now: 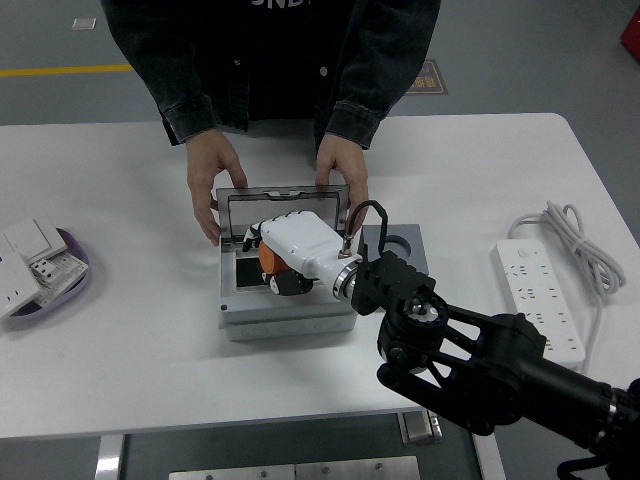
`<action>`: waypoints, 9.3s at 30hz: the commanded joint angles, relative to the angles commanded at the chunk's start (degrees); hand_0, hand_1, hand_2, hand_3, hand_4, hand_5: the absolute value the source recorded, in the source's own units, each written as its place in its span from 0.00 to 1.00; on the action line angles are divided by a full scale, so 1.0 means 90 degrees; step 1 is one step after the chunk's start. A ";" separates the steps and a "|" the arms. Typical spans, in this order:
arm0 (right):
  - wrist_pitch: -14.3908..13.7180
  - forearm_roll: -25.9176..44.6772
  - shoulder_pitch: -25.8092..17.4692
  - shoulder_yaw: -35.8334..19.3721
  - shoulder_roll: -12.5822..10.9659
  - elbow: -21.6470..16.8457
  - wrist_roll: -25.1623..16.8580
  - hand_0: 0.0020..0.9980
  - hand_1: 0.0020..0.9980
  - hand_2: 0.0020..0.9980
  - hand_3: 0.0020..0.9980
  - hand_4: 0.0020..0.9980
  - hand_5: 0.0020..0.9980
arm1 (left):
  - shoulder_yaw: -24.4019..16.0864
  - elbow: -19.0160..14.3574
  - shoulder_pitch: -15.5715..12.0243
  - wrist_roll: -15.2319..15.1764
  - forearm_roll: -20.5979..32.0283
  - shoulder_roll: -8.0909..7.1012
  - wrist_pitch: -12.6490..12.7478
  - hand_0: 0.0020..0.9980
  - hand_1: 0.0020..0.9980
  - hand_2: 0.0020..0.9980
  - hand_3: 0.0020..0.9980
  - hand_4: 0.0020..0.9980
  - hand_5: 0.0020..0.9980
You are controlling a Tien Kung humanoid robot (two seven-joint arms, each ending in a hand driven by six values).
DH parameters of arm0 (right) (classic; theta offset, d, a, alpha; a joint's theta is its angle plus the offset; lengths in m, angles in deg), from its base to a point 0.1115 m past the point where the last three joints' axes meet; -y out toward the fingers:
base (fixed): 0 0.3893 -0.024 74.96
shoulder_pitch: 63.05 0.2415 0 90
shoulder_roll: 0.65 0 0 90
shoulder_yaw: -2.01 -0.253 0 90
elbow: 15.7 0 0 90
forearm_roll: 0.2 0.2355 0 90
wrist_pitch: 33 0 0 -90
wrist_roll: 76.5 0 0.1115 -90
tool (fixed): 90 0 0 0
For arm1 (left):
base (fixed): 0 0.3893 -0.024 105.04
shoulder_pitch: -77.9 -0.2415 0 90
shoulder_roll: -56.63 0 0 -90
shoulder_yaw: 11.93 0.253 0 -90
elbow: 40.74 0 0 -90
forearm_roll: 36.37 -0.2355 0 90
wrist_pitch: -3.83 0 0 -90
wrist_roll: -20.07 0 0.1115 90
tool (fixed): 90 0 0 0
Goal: Pick up the cylinder from the cube,place it in the box,flap close box
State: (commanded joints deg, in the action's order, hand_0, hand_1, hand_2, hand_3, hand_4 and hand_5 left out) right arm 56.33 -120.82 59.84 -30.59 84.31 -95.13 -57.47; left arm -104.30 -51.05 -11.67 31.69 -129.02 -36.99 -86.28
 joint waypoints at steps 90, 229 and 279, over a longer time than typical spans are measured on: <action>-0.1206 0.3736 -0.0429 0.0337 -0.1854 -0.1096 -0.1504 0.66 0.65 0.68 0.66 0.63 0.33 | 0.0006 0.0000 0.0014 -0.0011 -0.0005 0.0009 0.0009 0.59 0.61 0.60 0.62 0.63 0.16; -0.0321 0.6692 -0.2391 -0.3854 -0.0974 0.0033 -0.4026 0.75 0.67 0.65 0.66 0.74 0.27 | 0.0568 0.0000 -0.0045 -0.0435 0.0901 -0.0070 0.0088 0.59 0.61 0.61 0.63 0.64 0.17; -0.0462 0.6885 -0.2602 -0.4149 -0.0952 0.0057 -0.4152 0.78 0.69 0.67 0.64 0.82 0.22 | 0.0494 0.0000 -0.0008 -0.0322 0.0671 -0.0133 0.0055 0.59 0.61 0.61 0.63 0.64 0.17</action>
State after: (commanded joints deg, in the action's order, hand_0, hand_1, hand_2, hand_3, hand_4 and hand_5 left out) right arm 52.18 -58.86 36.42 -67.93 75.75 -94.62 -94.84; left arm -99.86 -51.05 -11.74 28.79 -122.98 -38.18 -85.79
